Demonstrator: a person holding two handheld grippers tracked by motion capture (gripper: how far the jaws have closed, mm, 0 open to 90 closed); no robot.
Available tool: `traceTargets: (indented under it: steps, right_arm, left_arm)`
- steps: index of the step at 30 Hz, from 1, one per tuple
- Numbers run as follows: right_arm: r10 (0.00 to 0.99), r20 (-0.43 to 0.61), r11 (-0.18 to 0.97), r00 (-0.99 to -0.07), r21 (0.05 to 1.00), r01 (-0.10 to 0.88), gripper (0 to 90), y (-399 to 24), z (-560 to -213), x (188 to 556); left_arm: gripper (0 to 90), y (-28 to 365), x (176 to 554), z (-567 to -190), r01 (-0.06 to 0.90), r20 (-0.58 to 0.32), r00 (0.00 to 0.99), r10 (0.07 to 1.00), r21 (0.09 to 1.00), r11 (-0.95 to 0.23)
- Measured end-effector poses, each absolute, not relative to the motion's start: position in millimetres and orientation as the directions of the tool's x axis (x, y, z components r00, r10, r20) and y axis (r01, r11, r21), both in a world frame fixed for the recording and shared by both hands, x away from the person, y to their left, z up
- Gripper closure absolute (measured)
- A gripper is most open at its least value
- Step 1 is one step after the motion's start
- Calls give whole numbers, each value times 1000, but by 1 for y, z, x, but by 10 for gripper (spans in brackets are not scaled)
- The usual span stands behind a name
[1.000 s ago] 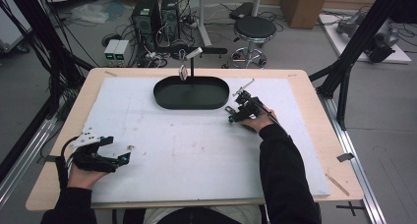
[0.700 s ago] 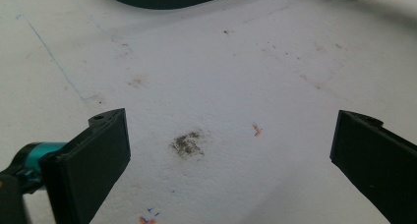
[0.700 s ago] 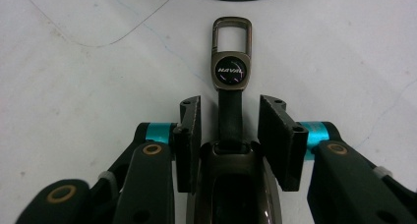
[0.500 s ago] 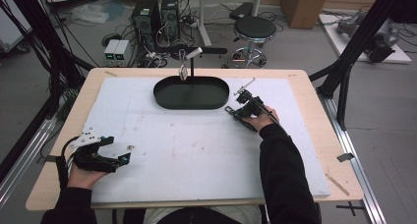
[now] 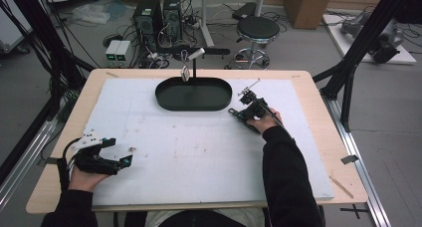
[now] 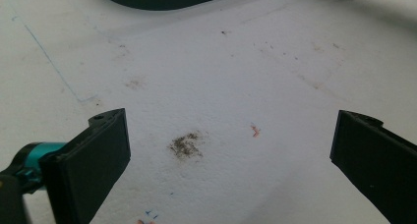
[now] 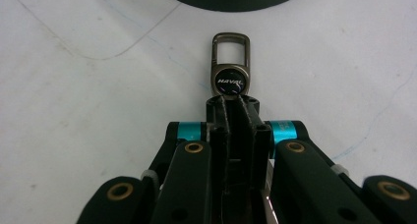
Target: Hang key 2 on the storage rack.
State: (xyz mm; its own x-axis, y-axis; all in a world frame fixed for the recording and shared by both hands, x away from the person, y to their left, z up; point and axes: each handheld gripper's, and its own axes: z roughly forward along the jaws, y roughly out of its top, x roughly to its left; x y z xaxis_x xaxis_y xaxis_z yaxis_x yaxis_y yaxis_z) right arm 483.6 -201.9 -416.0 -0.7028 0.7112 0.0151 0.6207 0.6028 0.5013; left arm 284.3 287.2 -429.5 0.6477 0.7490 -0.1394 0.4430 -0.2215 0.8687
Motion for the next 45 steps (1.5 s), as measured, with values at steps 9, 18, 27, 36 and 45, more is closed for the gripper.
traceTargets:
  steps: [9,18,27,36,45]
  right_arm:
    - [724,2,574,-690,551,605,842,-209,-399,475]
    - [762,26,480,-647,648,591,841,-221,-376,470]
    - [780,12,441,-626,699,563,839,-229,-355,466]
    - [785,-12,427,-620,735,527,837,-225,-335,467]
    - [781,-36,430,-623,755,496,836,-215,-316,471]
  left_arm:
    - [20,288,283,-429,435,-141,652,745,875,-215]
    - [20,285,284,-429,431,-145,664,733,876,-217]
    - [20,287,285,-429,428,-149,660,737,880,-205]
    - [20,288,286,-429,426,-148,661,736,881,-205]
    - [20,287,285,-429,425,-147,662,735,881,-207]
